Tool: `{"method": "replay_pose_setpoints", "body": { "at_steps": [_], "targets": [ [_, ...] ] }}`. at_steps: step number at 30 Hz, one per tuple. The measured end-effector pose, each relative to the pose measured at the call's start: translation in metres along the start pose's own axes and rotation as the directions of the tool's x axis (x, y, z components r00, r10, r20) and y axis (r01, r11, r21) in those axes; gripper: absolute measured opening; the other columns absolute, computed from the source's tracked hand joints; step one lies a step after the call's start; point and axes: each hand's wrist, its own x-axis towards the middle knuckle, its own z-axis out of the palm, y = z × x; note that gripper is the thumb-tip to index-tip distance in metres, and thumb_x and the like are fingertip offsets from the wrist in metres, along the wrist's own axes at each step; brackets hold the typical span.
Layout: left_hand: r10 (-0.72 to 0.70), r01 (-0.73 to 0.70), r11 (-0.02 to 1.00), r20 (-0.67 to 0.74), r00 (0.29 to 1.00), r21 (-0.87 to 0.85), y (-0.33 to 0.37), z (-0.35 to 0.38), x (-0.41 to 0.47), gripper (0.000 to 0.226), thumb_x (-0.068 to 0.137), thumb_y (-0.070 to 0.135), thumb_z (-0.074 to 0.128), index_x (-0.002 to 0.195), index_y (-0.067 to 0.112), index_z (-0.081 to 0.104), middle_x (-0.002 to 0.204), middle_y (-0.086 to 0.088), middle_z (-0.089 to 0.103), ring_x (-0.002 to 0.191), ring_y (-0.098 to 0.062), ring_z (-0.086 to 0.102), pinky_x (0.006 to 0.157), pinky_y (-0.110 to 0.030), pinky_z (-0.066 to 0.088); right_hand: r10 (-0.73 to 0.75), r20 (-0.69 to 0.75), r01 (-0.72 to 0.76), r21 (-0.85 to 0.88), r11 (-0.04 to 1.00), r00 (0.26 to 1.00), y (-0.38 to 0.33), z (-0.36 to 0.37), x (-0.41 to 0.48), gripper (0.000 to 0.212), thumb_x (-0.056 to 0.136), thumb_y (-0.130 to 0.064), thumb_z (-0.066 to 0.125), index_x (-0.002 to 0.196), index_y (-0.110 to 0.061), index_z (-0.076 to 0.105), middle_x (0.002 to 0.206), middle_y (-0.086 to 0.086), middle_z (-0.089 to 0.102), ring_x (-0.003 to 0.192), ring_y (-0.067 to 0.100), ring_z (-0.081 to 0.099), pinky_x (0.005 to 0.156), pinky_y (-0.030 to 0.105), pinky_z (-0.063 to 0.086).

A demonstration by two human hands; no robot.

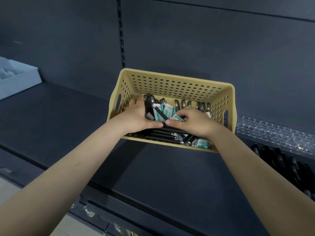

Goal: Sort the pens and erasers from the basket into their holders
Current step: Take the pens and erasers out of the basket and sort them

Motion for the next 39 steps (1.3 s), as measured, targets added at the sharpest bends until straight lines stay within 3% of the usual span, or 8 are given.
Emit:
{"method": "replay_pose_setpoints", "body": {
  "at_steps": [6,10,17,21,25,33,37,39],
  "targets": [
    [-0.013,0.018,0.999,0.100,0.995,-0.049,-0.003,0.000,0.001,0.111,0.051,0.073,0.072,0.143,0.029,0.030,0.140,0.007,0.049,0.126,-0.016,0.047,0.109,-0.041,0.038,-0.025,0.025,0.024,0.042,0.999,0.999,0.006,-0.002,0.005,0.064,0.085,-0.066,0.052,0.126,-0.018,0.057,0.121,-0.003,0.057,0.112,0.018,0.055,0.093,0.035,0.045],
    [-0.005,0.015,0.997,0.132,0.991,-0.070,-0.001,-0.002,0.001,0.086,0.071,0.051,0.077,0.142,0.024,0.035,0.132,0.010,0.053,0.121,-0.014,0.050,0.105,-0.031,0.038,-0.034,0.057,0.028,0.098,0.995,0.998,0.008,-0.004,0.008,0.049,0.082,-0.056,0.065,0.118,-0.024,0.056,0.116,-0.004,0.060,0.105,0.015,0.058,0.094,0.036,0.047],
    [0.029,-0.026,0.999,0.079,0.996,-0.047,0.008,-0.006,-0.004,0.069,0.079,0.049,0.071,0.134,0.016,0.047,0.125,0.003,0.057,0.100,-0.009,0.048,0.086,-0.022,0.037,-0.106,0.002,0.104,0.160,0.982,0.994,0.008,-0.005,0.008,0.035,0.084,-0.048,0.067,0.109,-0.024,0.062,0.124,-0.003,0.059,0.117,0.017,0.053,0.100,0.036,0.042],
    [0.077,-0.073,0.996,0.074,0.994,-0.051,0.010,-0.002,-0.008,0.065,0.083,0.046,0.068,0.137,0.018,0.044,0.127,0.004,0.056,0.100,-0.008,0.049,0.086,-0.021,0.037,-0.155,-0.025,0.157,0.181,0.971,0.988,0.008,-0.004,0.003,0.014,0.091,-0.039,0.063,0.091,-0.027,0.054,0.093,-0.017,0.054,0.096,0.008,0.050,0.078,0.026,0.038],
    [0.090,-0.087,0.995,0.086,0.992,-0.044,0.012,-0.002,-0.010,0.066,0.085,0.047,0.065,0.138,0.017,0.041,0.127,0.002,0.056,0.100,-0.008,0.048,0.085,-0.021,0.036,-0.182,-0.063,0.189,0.143,0.971,0.981,0.008,-0.006,0.002,0.018,0.093,-0.040,0.059,0.097,-0.023,0.052,0.089,-0.017,0.050,0.082,0.002,0.047,0.066,0.019,0.034],
    [0.031,-0.025,0.995,0.057,0.998,-0.096,0.016,-0.010,-0.005,0.057,0.095,0.041,0.053,0.141,0.012,0.037,0.126,0.003,0.053,0.122,-0.020,0.049,0.090,-0.022,0.032,-0.101,-0.203,0.164,0.327,0.931,0.974,0.008,-0.022,-0.003,0.023,0.100,-0.033,0.049,0.122,-0.027,0.050,0.110,-0.003,0.061,0.103,0.012,0.057,0.079,0.028,0.040],
    [0.005,-0.011,0.982,-0.029,1.000,-0.189,0.015,-0.013,0.005,0.037,0.096,0.034,0.055,0.127,0.014,0.049,0.089,0.005,0.064,0.088,-0.010,0.059,0.081,-0.026,0.039,-0.068,-0.262,0.166,0.375,0.912,0.963,0.010,-0.027,-0.004,0.025,0.103,-0.026,0.043,0.126,-0.033,0.045,0.090,-0.006,0.060,0.069,-0.006,0.056,0.055,0.013,0.042],
    [0.005,-0.016,0.977,-0.051,0.999,-0.215,0.014,-0.013,0.009,0.033,0.094,0.034,0.057,0.120,0.014,0.051,0.088,0.004,0.065,0.083,-0.009,0.060,0.070,-0.023,0.041,-0.049,-0.286,0.163,0.388,0.907,0.957,0.009,-0.027,-0.002,0.026,0.103,-0.026,0.043,0.128,-0.032,0.044,0.088,-0.006,0.060,0.055,-0.012,0.053,0.057,0.017,0.042]
  ]
}}
